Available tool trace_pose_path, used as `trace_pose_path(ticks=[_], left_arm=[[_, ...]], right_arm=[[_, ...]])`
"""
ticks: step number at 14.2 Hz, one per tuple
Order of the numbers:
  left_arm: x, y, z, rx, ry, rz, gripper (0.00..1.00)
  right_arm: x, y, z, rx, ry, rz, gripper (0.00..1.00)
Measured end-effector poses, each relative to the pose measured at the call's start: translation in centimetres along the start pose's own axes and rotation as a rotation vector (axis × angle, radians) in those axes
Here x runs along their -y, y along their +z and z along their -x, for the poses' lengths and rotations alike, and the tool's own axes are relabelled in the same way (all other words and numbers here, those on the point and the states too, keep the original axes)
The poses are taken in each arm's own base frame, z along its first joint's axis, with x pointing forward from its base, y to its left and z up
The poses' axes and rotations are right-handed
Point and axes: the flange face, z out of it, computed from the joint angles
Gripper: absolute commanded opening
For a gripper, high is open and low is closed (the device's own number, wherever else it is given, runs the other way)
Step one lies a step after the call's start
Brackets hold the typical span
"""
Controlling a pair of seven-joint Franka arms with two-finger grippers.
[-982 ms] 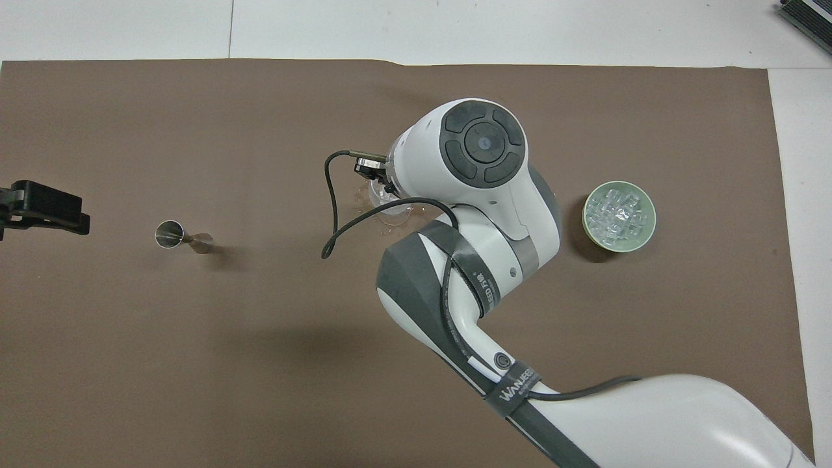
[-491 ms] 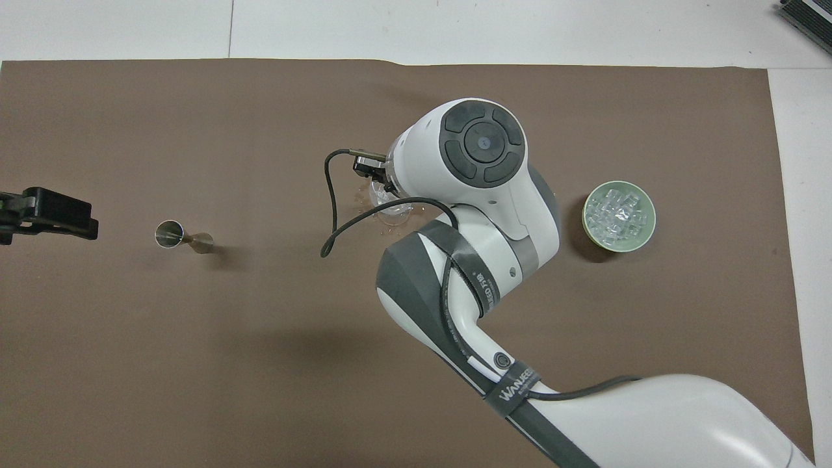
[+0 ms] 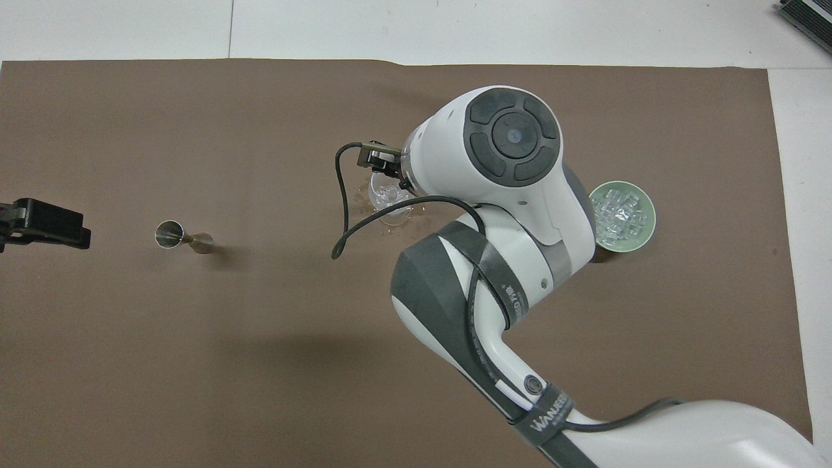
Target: Pour wine and add ice with both arms
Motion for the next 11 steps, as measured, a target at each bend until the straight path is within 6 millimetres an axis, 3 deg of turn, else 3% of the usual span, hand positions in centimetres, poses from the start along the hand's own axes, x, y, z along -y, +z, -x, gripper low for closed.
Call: trace_pose_path(ticks=[4,11], left_arm=[[1.5,0.4,-0.2,0.004,0.002,0.002,1.0],[1.5,0.9,-0.6,-0.01,0.003,0.002,1.0]], right_arm=[[-4.6,-3.1,-1.2,-0.016,0.002,0.067,1.0],[-12.7,-8.9,-3.3,0.023,-0.048,0.185,1.0]])
